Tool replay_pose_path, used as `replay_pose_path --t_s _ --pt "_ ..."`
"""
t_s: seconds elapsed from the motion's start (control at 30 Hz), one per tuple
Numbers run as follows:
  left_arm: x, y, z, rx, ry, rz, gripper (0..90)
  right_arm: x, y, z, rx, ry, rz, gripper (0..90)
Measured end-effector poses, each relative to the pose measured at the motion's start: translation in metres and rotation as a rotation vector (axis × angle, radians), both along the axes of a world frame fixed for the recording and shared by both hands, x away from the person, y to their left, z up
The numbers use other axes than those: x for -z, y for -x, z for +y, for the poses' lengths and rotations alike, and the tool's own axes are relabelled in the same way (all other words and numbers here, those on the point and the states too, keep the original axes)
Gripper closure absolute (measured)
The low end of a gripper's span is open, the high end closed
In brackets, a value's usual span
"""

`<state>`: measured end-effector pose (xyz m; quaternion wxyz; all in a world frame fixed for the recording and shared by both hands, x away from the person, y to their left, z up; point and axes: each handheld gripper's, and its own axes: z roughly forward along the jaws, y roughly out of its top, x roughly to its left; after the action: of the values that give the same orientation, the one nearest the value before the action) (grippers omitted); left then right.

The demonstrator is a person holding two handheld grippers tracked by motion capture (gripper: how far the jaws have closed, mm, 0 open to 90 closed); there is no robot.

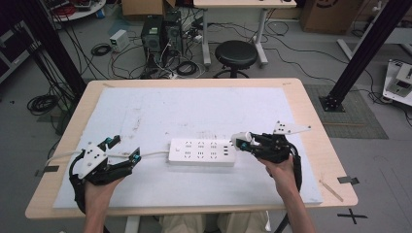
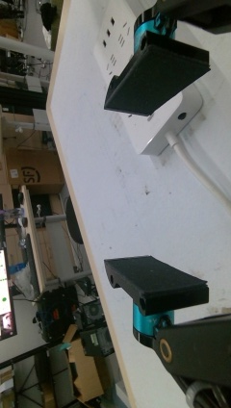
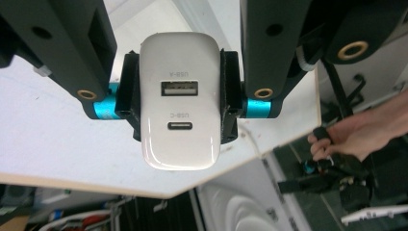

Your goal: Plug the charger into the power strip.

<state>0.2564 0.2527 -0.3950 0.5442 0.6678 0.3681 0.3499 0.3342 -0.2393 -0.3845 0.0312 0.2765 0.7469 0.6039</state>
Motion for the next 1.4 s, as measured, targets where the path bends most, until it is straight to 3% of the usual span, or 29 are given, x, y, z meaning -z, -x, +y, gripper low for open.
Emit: replay_pose_path --t_s 0.03,0.23,0.33,0.43,0.47,0.67,0.7,0.77,0.8,0.97,1.17,1.2,1.4 --pt "0.0 0.001 0.001 -0.001 -0.001 0.011 21.8 0.0 -0.003 0.002 -0.001 0.035 -0.009 63.1" --pt "0.001 0.001 0.004 0.001 0.003 0.019 21.8 -0.001 -0.007 0.005 -0.005 0.065 -0.014 63.1" --pt "0.002 0.002 0.006 0.002 0.014 0.022 21.8 -0.011 -0.017 0.01 -0.047 0.169 -0.041 63.1" --pt "0.002 0.002 0.007 0.001 0.01 0.02 21.8 -0.014 -0.02 0.012 -0.055 0.187 -0.043 63.1" --pt "0.002 0.004 0.008 0.001 0.011 0.019 21.8 -0.022 -0.03 0.015 -0.092 0.22 -0.044 63.1" --pt "0.004 0.006 0.01 -0.003 0.013 0.024 21.8 -0.029 -0.04 0.02 -0.132 0.278 -0.035 63.1" --pt "0.004 0.006 0.01 -0.006 0.017 0.026 21.8 -0.034 -0.049 0.026 -0.171 0.325 -0.029 63.1" --pt "0.005 0.006 0.01 -0.005 0.016 0.028 21.8 -0.035 -0.052 0.027 -0.185 0.337 -0.025 63.1" --pt "0.006 0.007 0.011 -0.009 0.018 0.03 21.8 -0.039 -0.06 0.034 -0.221 0.386 -0.029 63.1" --pt "0.007 0.008 0.014 -0.01 0.02 0.033 21.8 -0.045 -0.068 0.046 -0.273 0.453 -0.034 63.1" --pt "0.009 0.009 0.016 -0.012 0.02 0.039 21.8 -0.048 -0.076 0.065 -0.333 0.536 -0.057 63.1" --pt "0.01 0.009 0.018 -0.012 0.02 0.043 21.8 -0.047 -0.08 0.076 -0.362 0.59 -0.053 63.1" --pt "0.013 0.012 0.025 -0.036 0.027 0.05 21.8 -0.041 -0.09 0.092 -0.404 0.644 -0.036 63.1"
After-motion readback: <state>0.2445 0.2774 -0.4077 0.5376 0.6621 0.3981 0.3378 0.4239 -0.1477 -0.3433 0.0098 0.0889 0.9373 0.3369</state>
